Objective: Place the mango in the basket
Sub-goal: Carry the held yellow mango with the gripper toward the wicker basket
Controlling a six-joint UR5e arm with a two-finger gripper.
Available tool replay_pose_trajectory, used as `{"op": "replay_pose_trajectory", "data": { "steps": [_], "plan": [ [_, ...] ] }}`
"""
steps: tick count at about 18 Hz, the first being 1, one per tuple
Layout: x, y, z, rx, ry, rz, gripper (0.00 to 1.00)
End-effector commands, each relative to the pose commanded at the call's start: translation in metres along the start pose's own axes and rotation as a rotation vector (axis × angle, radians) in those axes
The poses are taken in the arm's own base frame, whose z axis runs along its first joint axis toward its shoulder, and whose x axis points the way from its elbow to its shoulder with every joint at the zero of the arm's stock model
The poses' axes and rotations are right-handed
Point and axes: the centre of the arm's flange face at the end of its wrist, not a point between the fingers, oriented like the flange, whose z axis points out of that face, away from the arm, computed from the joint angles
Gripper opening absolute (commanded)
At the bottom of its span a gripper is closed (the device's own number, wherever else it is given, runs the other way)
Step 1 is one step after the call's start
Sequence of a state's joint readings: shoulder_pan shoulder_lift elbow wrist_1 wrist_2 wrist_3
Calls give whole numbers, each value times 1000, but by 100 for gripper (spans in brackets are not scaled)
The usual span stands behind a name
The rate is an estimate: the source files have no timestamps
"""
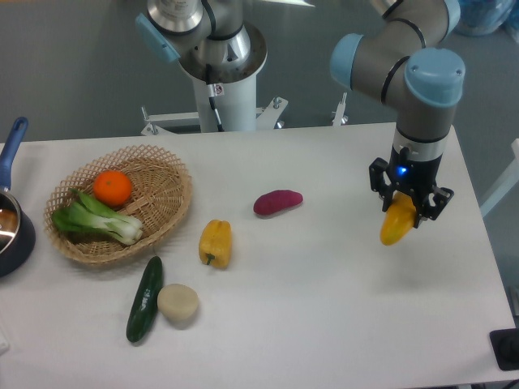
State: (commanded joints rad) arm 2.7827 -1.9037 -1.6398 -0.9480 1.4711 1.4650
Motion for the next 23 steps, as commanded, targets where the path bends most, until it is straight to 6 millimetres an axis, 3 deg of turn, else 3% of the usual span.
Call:
{"op": "replay_pose_trajectory", "data": {
  "steps": [9, 11, 13, 15, 20, 23],
  "plan": [
    [-1, -11, -1, -4, -7, -32, 55],
    [4, -11, 11, -14, 12, -31, 55],
    [24, -21, 33, -32, 49, -8, 54],
    [37, -27, 42, -54, 61, 6, 54],
    [69, -87, 55, -127, 60, -11, 54],
    [105, -127, 59, -155, 71, 40, 54]
  ]
}}
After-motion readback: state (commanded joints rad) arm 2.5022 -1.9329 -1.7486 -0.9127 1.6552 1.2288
